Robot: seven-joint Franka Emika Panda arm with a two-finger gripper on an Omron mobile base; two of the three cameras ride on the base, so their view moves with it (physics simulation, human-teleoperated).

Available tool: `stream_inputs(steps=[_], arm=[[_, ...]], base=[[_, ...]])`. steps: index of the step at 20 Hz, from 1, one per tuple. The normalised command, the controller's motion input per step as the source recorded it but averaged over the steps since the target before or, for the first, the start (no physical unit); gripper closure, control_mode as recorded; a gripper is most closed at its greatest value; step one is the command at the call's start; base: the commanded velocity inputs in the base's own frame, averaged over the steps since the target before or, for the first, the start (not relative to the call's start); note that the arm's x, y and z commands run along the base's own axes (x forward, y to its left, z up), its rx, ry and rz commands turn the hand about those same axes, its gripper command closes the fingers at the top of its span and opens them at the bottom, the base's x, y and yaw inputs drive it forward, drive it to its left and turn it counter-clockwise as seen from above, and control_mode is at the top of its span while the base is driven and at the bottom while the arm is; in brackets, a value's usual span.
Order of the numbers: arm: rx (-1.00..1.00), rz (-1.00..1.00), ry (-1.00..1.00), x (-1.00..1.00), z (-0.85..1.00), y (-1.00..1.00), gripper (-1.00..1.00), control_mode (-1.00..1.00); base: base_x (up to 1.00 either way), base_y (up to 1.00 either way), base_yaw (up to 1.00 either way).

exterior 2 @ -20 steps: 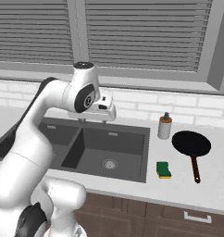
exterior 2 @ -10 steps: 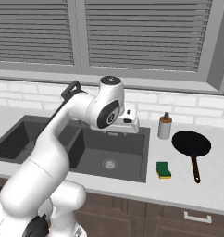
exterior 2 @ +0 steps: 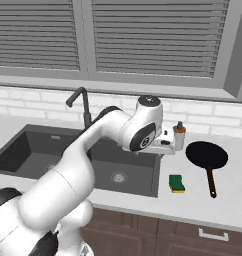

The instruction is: Pick the pan and sponge and place them into the sink. Then turn on the water.

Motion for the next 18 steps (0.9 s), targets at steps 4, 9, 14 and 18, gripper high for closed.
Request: stream_inputs(steps=[4,9,14,18], arm=[[0.00,0.00,0.00,0.00,-0.24,-0.64,-1.00,-1.00],[-0.01,0.00,0.00,0.00,-0.31,-0.56,-1.00,-1.00],[-0.02,0.00,0.00,0.00,-0.29,-0.54,-1.00,-1.00],[-0.06,0.00,0.00,0.00,-0.23,-0.51,-1.00,-1.00]], base=[[0.00,0.00,0.00],[0.00,0.00,0.00],[0.00,0.00,0.00],[0.00,0.00,0.00]])
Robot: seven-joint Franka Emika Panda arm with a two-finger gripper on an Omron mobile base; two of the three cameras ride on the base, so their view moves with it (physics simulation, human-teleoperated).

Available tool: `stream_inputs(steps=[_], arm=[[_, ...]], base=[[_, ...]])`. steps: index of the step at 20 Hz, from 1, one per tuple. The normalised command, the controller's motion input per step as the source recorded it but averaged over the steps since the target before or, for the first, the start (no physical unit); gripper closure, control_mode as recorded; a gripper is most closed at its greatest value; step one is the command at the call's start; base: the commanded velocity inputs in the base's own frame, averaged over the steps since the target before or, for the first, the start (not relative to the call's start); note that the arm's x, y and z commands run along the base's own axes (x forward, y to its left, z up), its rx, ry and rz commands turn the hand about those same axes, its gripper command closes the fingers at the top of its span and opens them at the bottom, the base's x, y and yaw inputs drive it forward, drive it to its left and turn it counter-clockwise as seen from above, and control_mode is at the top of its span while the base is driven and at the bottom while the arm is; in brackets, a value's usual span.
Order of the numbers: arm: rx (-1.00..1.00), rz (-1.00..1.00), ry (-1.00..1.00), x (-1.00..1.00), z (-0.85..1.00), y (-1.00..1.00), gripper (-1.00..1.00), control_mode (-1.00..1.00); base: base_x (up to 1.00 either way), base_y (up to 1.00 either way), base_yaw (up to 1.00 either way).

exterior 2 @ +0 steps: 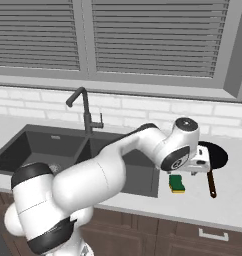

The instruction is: Pick the pan and sponge and place them into the sink. Then turn on the water.

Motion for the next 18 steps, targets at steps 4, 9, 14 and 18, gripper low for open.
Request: stream_inputs(steps=[4,9,14,18], arm=[[-0.07,0.00,0.00,0.00,-0.24,-0.50,-1.00,-1.00],[-0.06,0.00,0.00,0.00,-0.29,-0.43,-1.00,-1.00],[0.00,0.00,0.01,0.02,-0.24,-0.36,-1.00,-1.00],[0.00,0.00,0.03,0.12,-0.14,-0.31,-1.00,-1.00]], base=[[0.00,0.00,0.00],[0.00,0.00,0.00],[0.00,0.00,0.00],[0.00,0.00,0.00]])
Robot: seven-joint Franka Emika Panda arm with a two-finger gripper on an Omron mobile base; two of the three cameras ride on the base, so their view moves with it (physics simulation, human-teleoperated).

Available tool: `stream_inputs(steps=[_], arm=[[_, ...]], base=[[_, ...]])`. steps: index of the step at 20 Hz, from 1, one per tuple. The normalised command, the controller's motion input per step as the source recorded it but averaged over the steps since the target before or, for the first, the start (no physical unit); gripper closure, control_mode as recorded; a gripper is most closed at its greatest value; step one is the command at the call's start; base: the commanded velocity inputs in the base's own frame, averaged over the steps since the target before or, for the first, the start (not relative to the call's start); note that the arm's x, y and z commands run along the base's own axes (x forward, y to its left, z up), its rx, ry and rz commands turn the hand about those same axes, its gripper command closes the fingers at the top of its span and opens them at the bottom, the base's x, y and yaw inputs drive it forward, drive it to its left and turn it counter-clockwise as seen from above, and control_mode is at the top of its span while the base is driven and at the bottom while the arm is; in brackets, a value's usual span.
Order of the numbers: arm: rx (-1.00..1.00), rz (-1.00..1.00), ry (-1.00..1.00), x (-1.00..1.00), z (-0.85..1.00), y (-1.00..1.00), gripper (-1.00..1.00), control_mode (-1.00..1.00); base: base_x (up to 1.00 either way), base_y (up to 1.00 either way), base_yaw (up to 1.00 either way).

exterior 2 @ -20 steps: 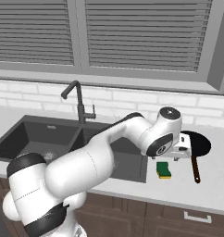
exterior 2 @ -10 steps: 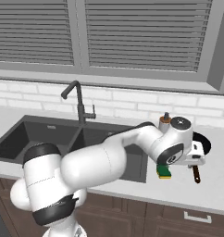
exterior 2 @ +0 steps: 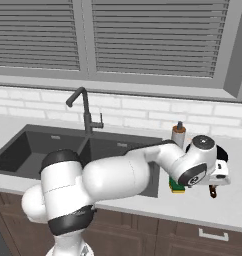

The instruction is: Pick the pan and sponge and place them into the sink. Then turn on the water.

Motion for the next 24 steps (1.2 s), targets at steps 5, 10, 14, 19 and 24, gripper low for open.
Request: stream_inputs(steps=[5,10,14,19,24], arm=[[0.00,0.00,0.06,0.20,-0.13,-0.25,-1.00,-1.00],[0.01,0.00,0.06,0.26,-0.17,-0.22,-1.00,-1.00],[0.02,0.00,0.05,0.25,-0.20,-0.18,-1.00,-1.00],[0.02,0.00,0.03,0.22,-0.23,-0.18,-1.00,-1.00],[0.01,0.00,0.03,0.19,-0.27,-0.17,-1.00,-1.00]], base=[[0.00,0.00,0.00],[0.00,0.00,0.00],[0.00,0.00,0.00],[0.00,0.00,0.00],[0.00,0.00,0.00]])
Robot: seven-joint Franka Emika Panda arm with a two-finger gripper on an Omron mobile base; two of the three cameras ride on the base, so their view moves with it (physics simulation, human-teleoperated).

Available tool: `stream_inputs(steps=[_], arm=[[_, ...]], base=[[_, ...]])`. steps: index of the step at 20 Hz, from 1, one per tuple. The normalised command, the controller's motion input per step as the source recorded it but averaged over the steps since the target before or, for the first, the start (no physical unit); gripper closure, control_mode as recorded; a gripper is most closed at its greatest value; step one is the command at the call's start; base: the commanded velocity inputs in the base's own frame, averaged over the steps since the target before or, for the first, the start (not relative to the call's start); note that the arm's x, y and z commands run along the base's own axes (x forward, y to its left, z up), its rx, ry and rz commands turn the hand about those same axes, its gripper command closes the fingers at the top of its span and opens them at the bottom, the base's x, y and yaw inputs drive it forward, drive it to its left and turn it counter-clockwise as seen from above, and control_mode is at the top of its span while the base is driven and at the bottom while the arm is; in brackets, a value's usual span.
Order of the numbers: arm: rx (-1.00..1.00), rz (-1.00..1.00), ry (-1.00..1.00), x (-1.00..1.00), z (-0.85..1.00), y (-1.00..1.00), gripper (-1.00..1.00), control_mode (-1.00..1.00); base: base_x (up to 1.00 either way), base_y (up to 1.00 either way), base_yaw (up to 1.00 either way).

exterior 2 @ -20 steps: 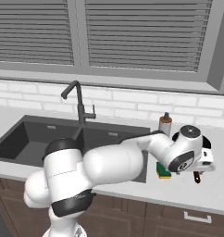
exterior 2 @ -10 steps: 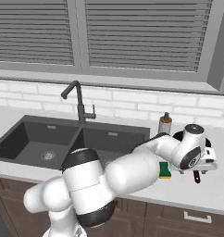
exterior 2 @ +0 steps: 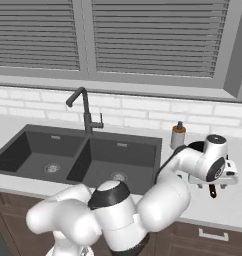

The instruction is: Pick the pan and sponge and place them into the sink. Then turn on the water.

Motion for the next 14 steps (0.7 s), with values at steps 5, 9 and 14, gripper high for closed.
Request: stream_inputs(steps=[5,9,14], arm=[[0.00,0.00,0.03,0.18,-0.35,-0.06,-1.00,-1.00],[0.00,0.00,0.01,0.14,-0.37,-0.06,-1.00,-1.00],[0.00,0.00,0.00,0.07,-0.35,-0.14,-1.00,-1.00]], base=[[0.00,0.00,0.00],[0.00,0.00,0.00],[0.00,0.00,0.00]])
